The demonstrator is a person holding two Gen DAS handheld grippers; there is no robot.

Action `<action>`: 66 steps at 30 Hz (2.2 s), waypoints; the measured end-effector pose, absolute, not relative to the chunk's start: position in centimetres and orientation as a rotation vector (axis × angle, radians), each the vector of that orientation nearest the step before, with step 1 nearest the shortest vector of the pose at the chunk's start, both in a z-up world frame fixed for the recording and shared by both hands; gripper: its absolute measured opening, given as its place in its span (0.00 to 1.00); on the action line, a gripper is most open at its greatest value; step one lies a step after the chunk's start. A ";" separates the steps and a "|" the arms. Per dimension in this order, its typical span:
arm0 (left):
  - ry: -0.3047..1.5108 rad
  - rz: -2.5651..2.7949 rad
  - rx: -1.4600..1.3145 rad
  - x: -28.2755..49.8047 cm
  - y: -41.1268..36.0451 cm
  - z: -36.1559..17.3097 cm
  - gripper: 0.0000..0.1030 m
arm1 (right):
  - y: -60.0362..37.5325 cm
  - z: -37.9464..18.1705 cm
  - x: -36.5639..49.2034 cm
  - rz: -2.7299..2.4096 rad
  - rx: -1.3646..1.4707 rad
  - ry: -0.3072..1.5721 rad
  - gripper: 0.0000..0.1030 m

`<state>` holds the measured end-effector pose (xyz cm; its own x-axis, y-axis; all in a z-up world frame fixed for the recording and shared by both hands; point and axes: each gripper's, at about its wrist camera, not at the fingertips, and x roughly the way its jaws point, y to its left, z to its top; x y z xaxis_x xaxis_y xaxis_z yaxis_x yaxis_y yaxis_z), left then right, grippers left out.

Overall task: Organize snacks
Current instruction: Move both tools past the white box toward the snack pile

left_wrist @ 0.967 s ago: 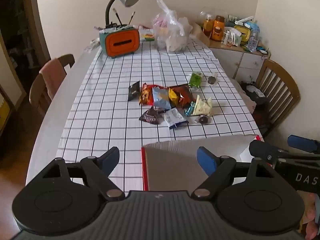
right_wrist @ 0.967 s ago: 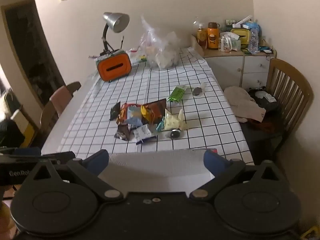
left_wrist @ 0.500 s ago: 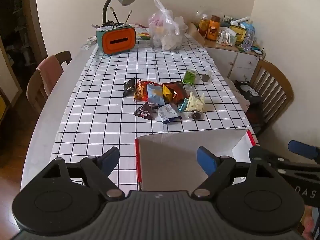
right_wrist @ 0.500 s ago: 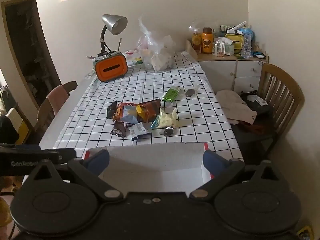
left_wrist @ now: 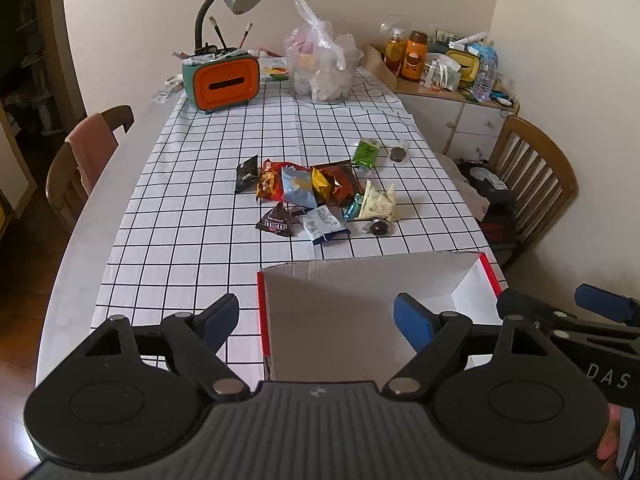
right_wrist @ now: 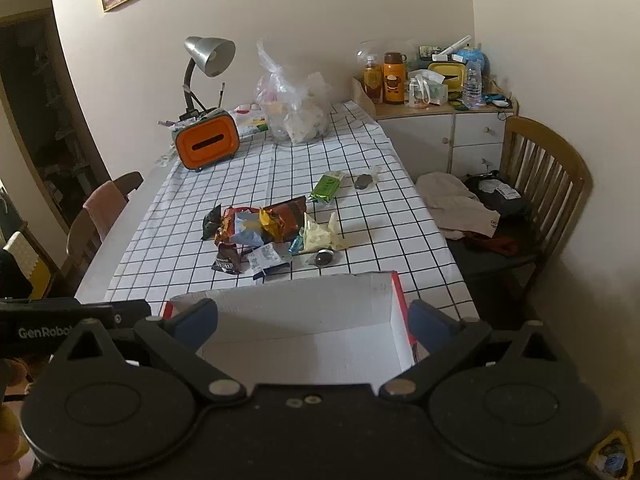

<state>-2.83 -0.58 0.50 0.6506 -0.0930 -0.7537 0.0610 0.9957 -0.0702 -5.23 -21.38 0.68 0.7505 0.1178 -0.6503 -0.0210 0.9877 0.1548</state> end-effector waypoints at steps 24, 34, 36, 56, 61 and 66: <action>0.859 -0.142 -0.017 -3.9 -2.2 0.3 0.82 | -21.9 1.0 -6.1 0.063 0.146 0.691 0.98; 0.867 -0.163 -0.016 -4.2 -2.6 0.1 0.82 | -22.1 1.1 -6.8 0.047 0.142 0.684 0.98; 0.866 -0.166 -0.014 -4.3 -2.7 0.1 0.82 | -22.2 1.0 -7.0 0.044 0.142 0.683 0.98; 0.839 -0.140 -0.015 -4.3 -3.1 0.7 0.82 | -22.4 1.6 -6.7 0.081 0.112 0.673 0.98; 0.849 -0.118 -0.028 -3.1 -2.9 0.4 0.82 | -22.4 1.6 -5.0 0.136 0.102 0.696 0.98; 0.867 -0.096 -0.008 -1.2 -3.0 -0.3 0.82 | -22.8 1.1 -2.1 0.191 0.114 0.729 0.97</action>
